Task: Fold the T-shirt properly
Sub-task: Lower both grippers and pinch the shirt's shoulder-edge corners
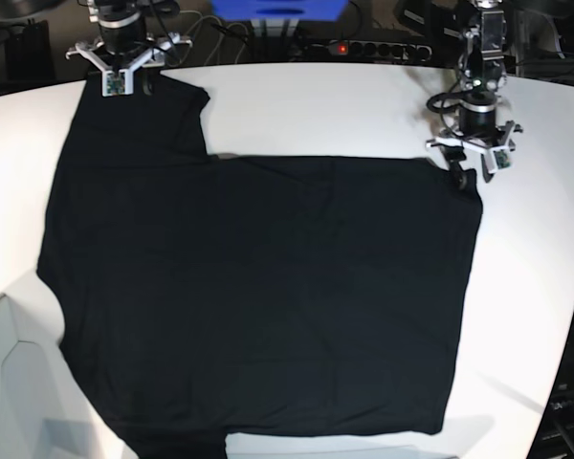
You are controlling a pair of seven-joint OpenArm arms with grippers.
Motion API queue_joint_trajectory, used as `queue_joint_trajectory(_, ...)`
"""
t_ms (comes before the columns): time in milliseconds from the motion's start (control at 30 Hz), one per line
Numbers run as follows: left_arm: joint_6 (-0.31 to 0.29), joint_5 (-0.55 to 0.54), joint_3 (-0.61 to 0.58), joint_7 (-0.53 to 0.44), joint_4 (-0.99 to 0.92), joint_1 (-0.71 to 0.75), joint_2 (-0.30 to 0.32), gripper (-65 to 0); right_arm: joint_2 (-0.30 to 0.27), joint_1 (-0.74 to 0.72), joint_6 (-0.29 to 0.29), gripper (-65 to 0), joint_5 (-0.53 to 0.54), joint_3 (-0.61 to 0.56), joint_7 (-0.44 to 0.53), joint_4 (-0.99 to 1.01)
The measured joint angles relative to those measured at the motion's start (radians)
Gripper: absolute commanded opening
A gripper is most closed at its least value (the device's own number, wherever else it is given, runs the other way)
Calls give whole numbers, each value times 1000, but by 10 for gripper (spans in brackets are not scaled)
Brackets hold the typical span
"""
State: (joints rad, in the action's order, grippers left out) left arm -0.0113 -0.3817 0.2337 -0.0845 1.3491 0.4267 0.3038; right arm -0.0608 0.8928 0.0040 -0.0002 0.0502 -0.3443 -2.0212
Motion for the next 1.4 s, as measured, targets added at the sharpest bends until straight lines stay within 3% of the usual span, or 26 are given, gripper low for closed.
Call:
queue_joint_trajectory(200, -2, 4, 2, -3, 6, 9, -2, -636, 0, 0, 0, -373, 0, 0, 0, 0)
queue_joint_trajectory(233, -3, 3, 2, -3, 6, 9, -3, -650, 0, 0, 0, -374, 0, 0, 0, 0)
queue_joint_trajectory(600, 0, 7, 87, 65, 144, 128, -11, -650, 5, -48, 0, -369, 2, 118, 5, -2)
queue_joint_trajectory(833, 0, 7, 113, 58, 164, 142, -8, -650, 0, -106, 0, -320, 0, 198, -3, 4)
queue_joint_trajectory(1400, 0, 7, 113, 58, 160, 176, -10, -650, -20, -194, 0, -295, 3, 202, -3, 204)
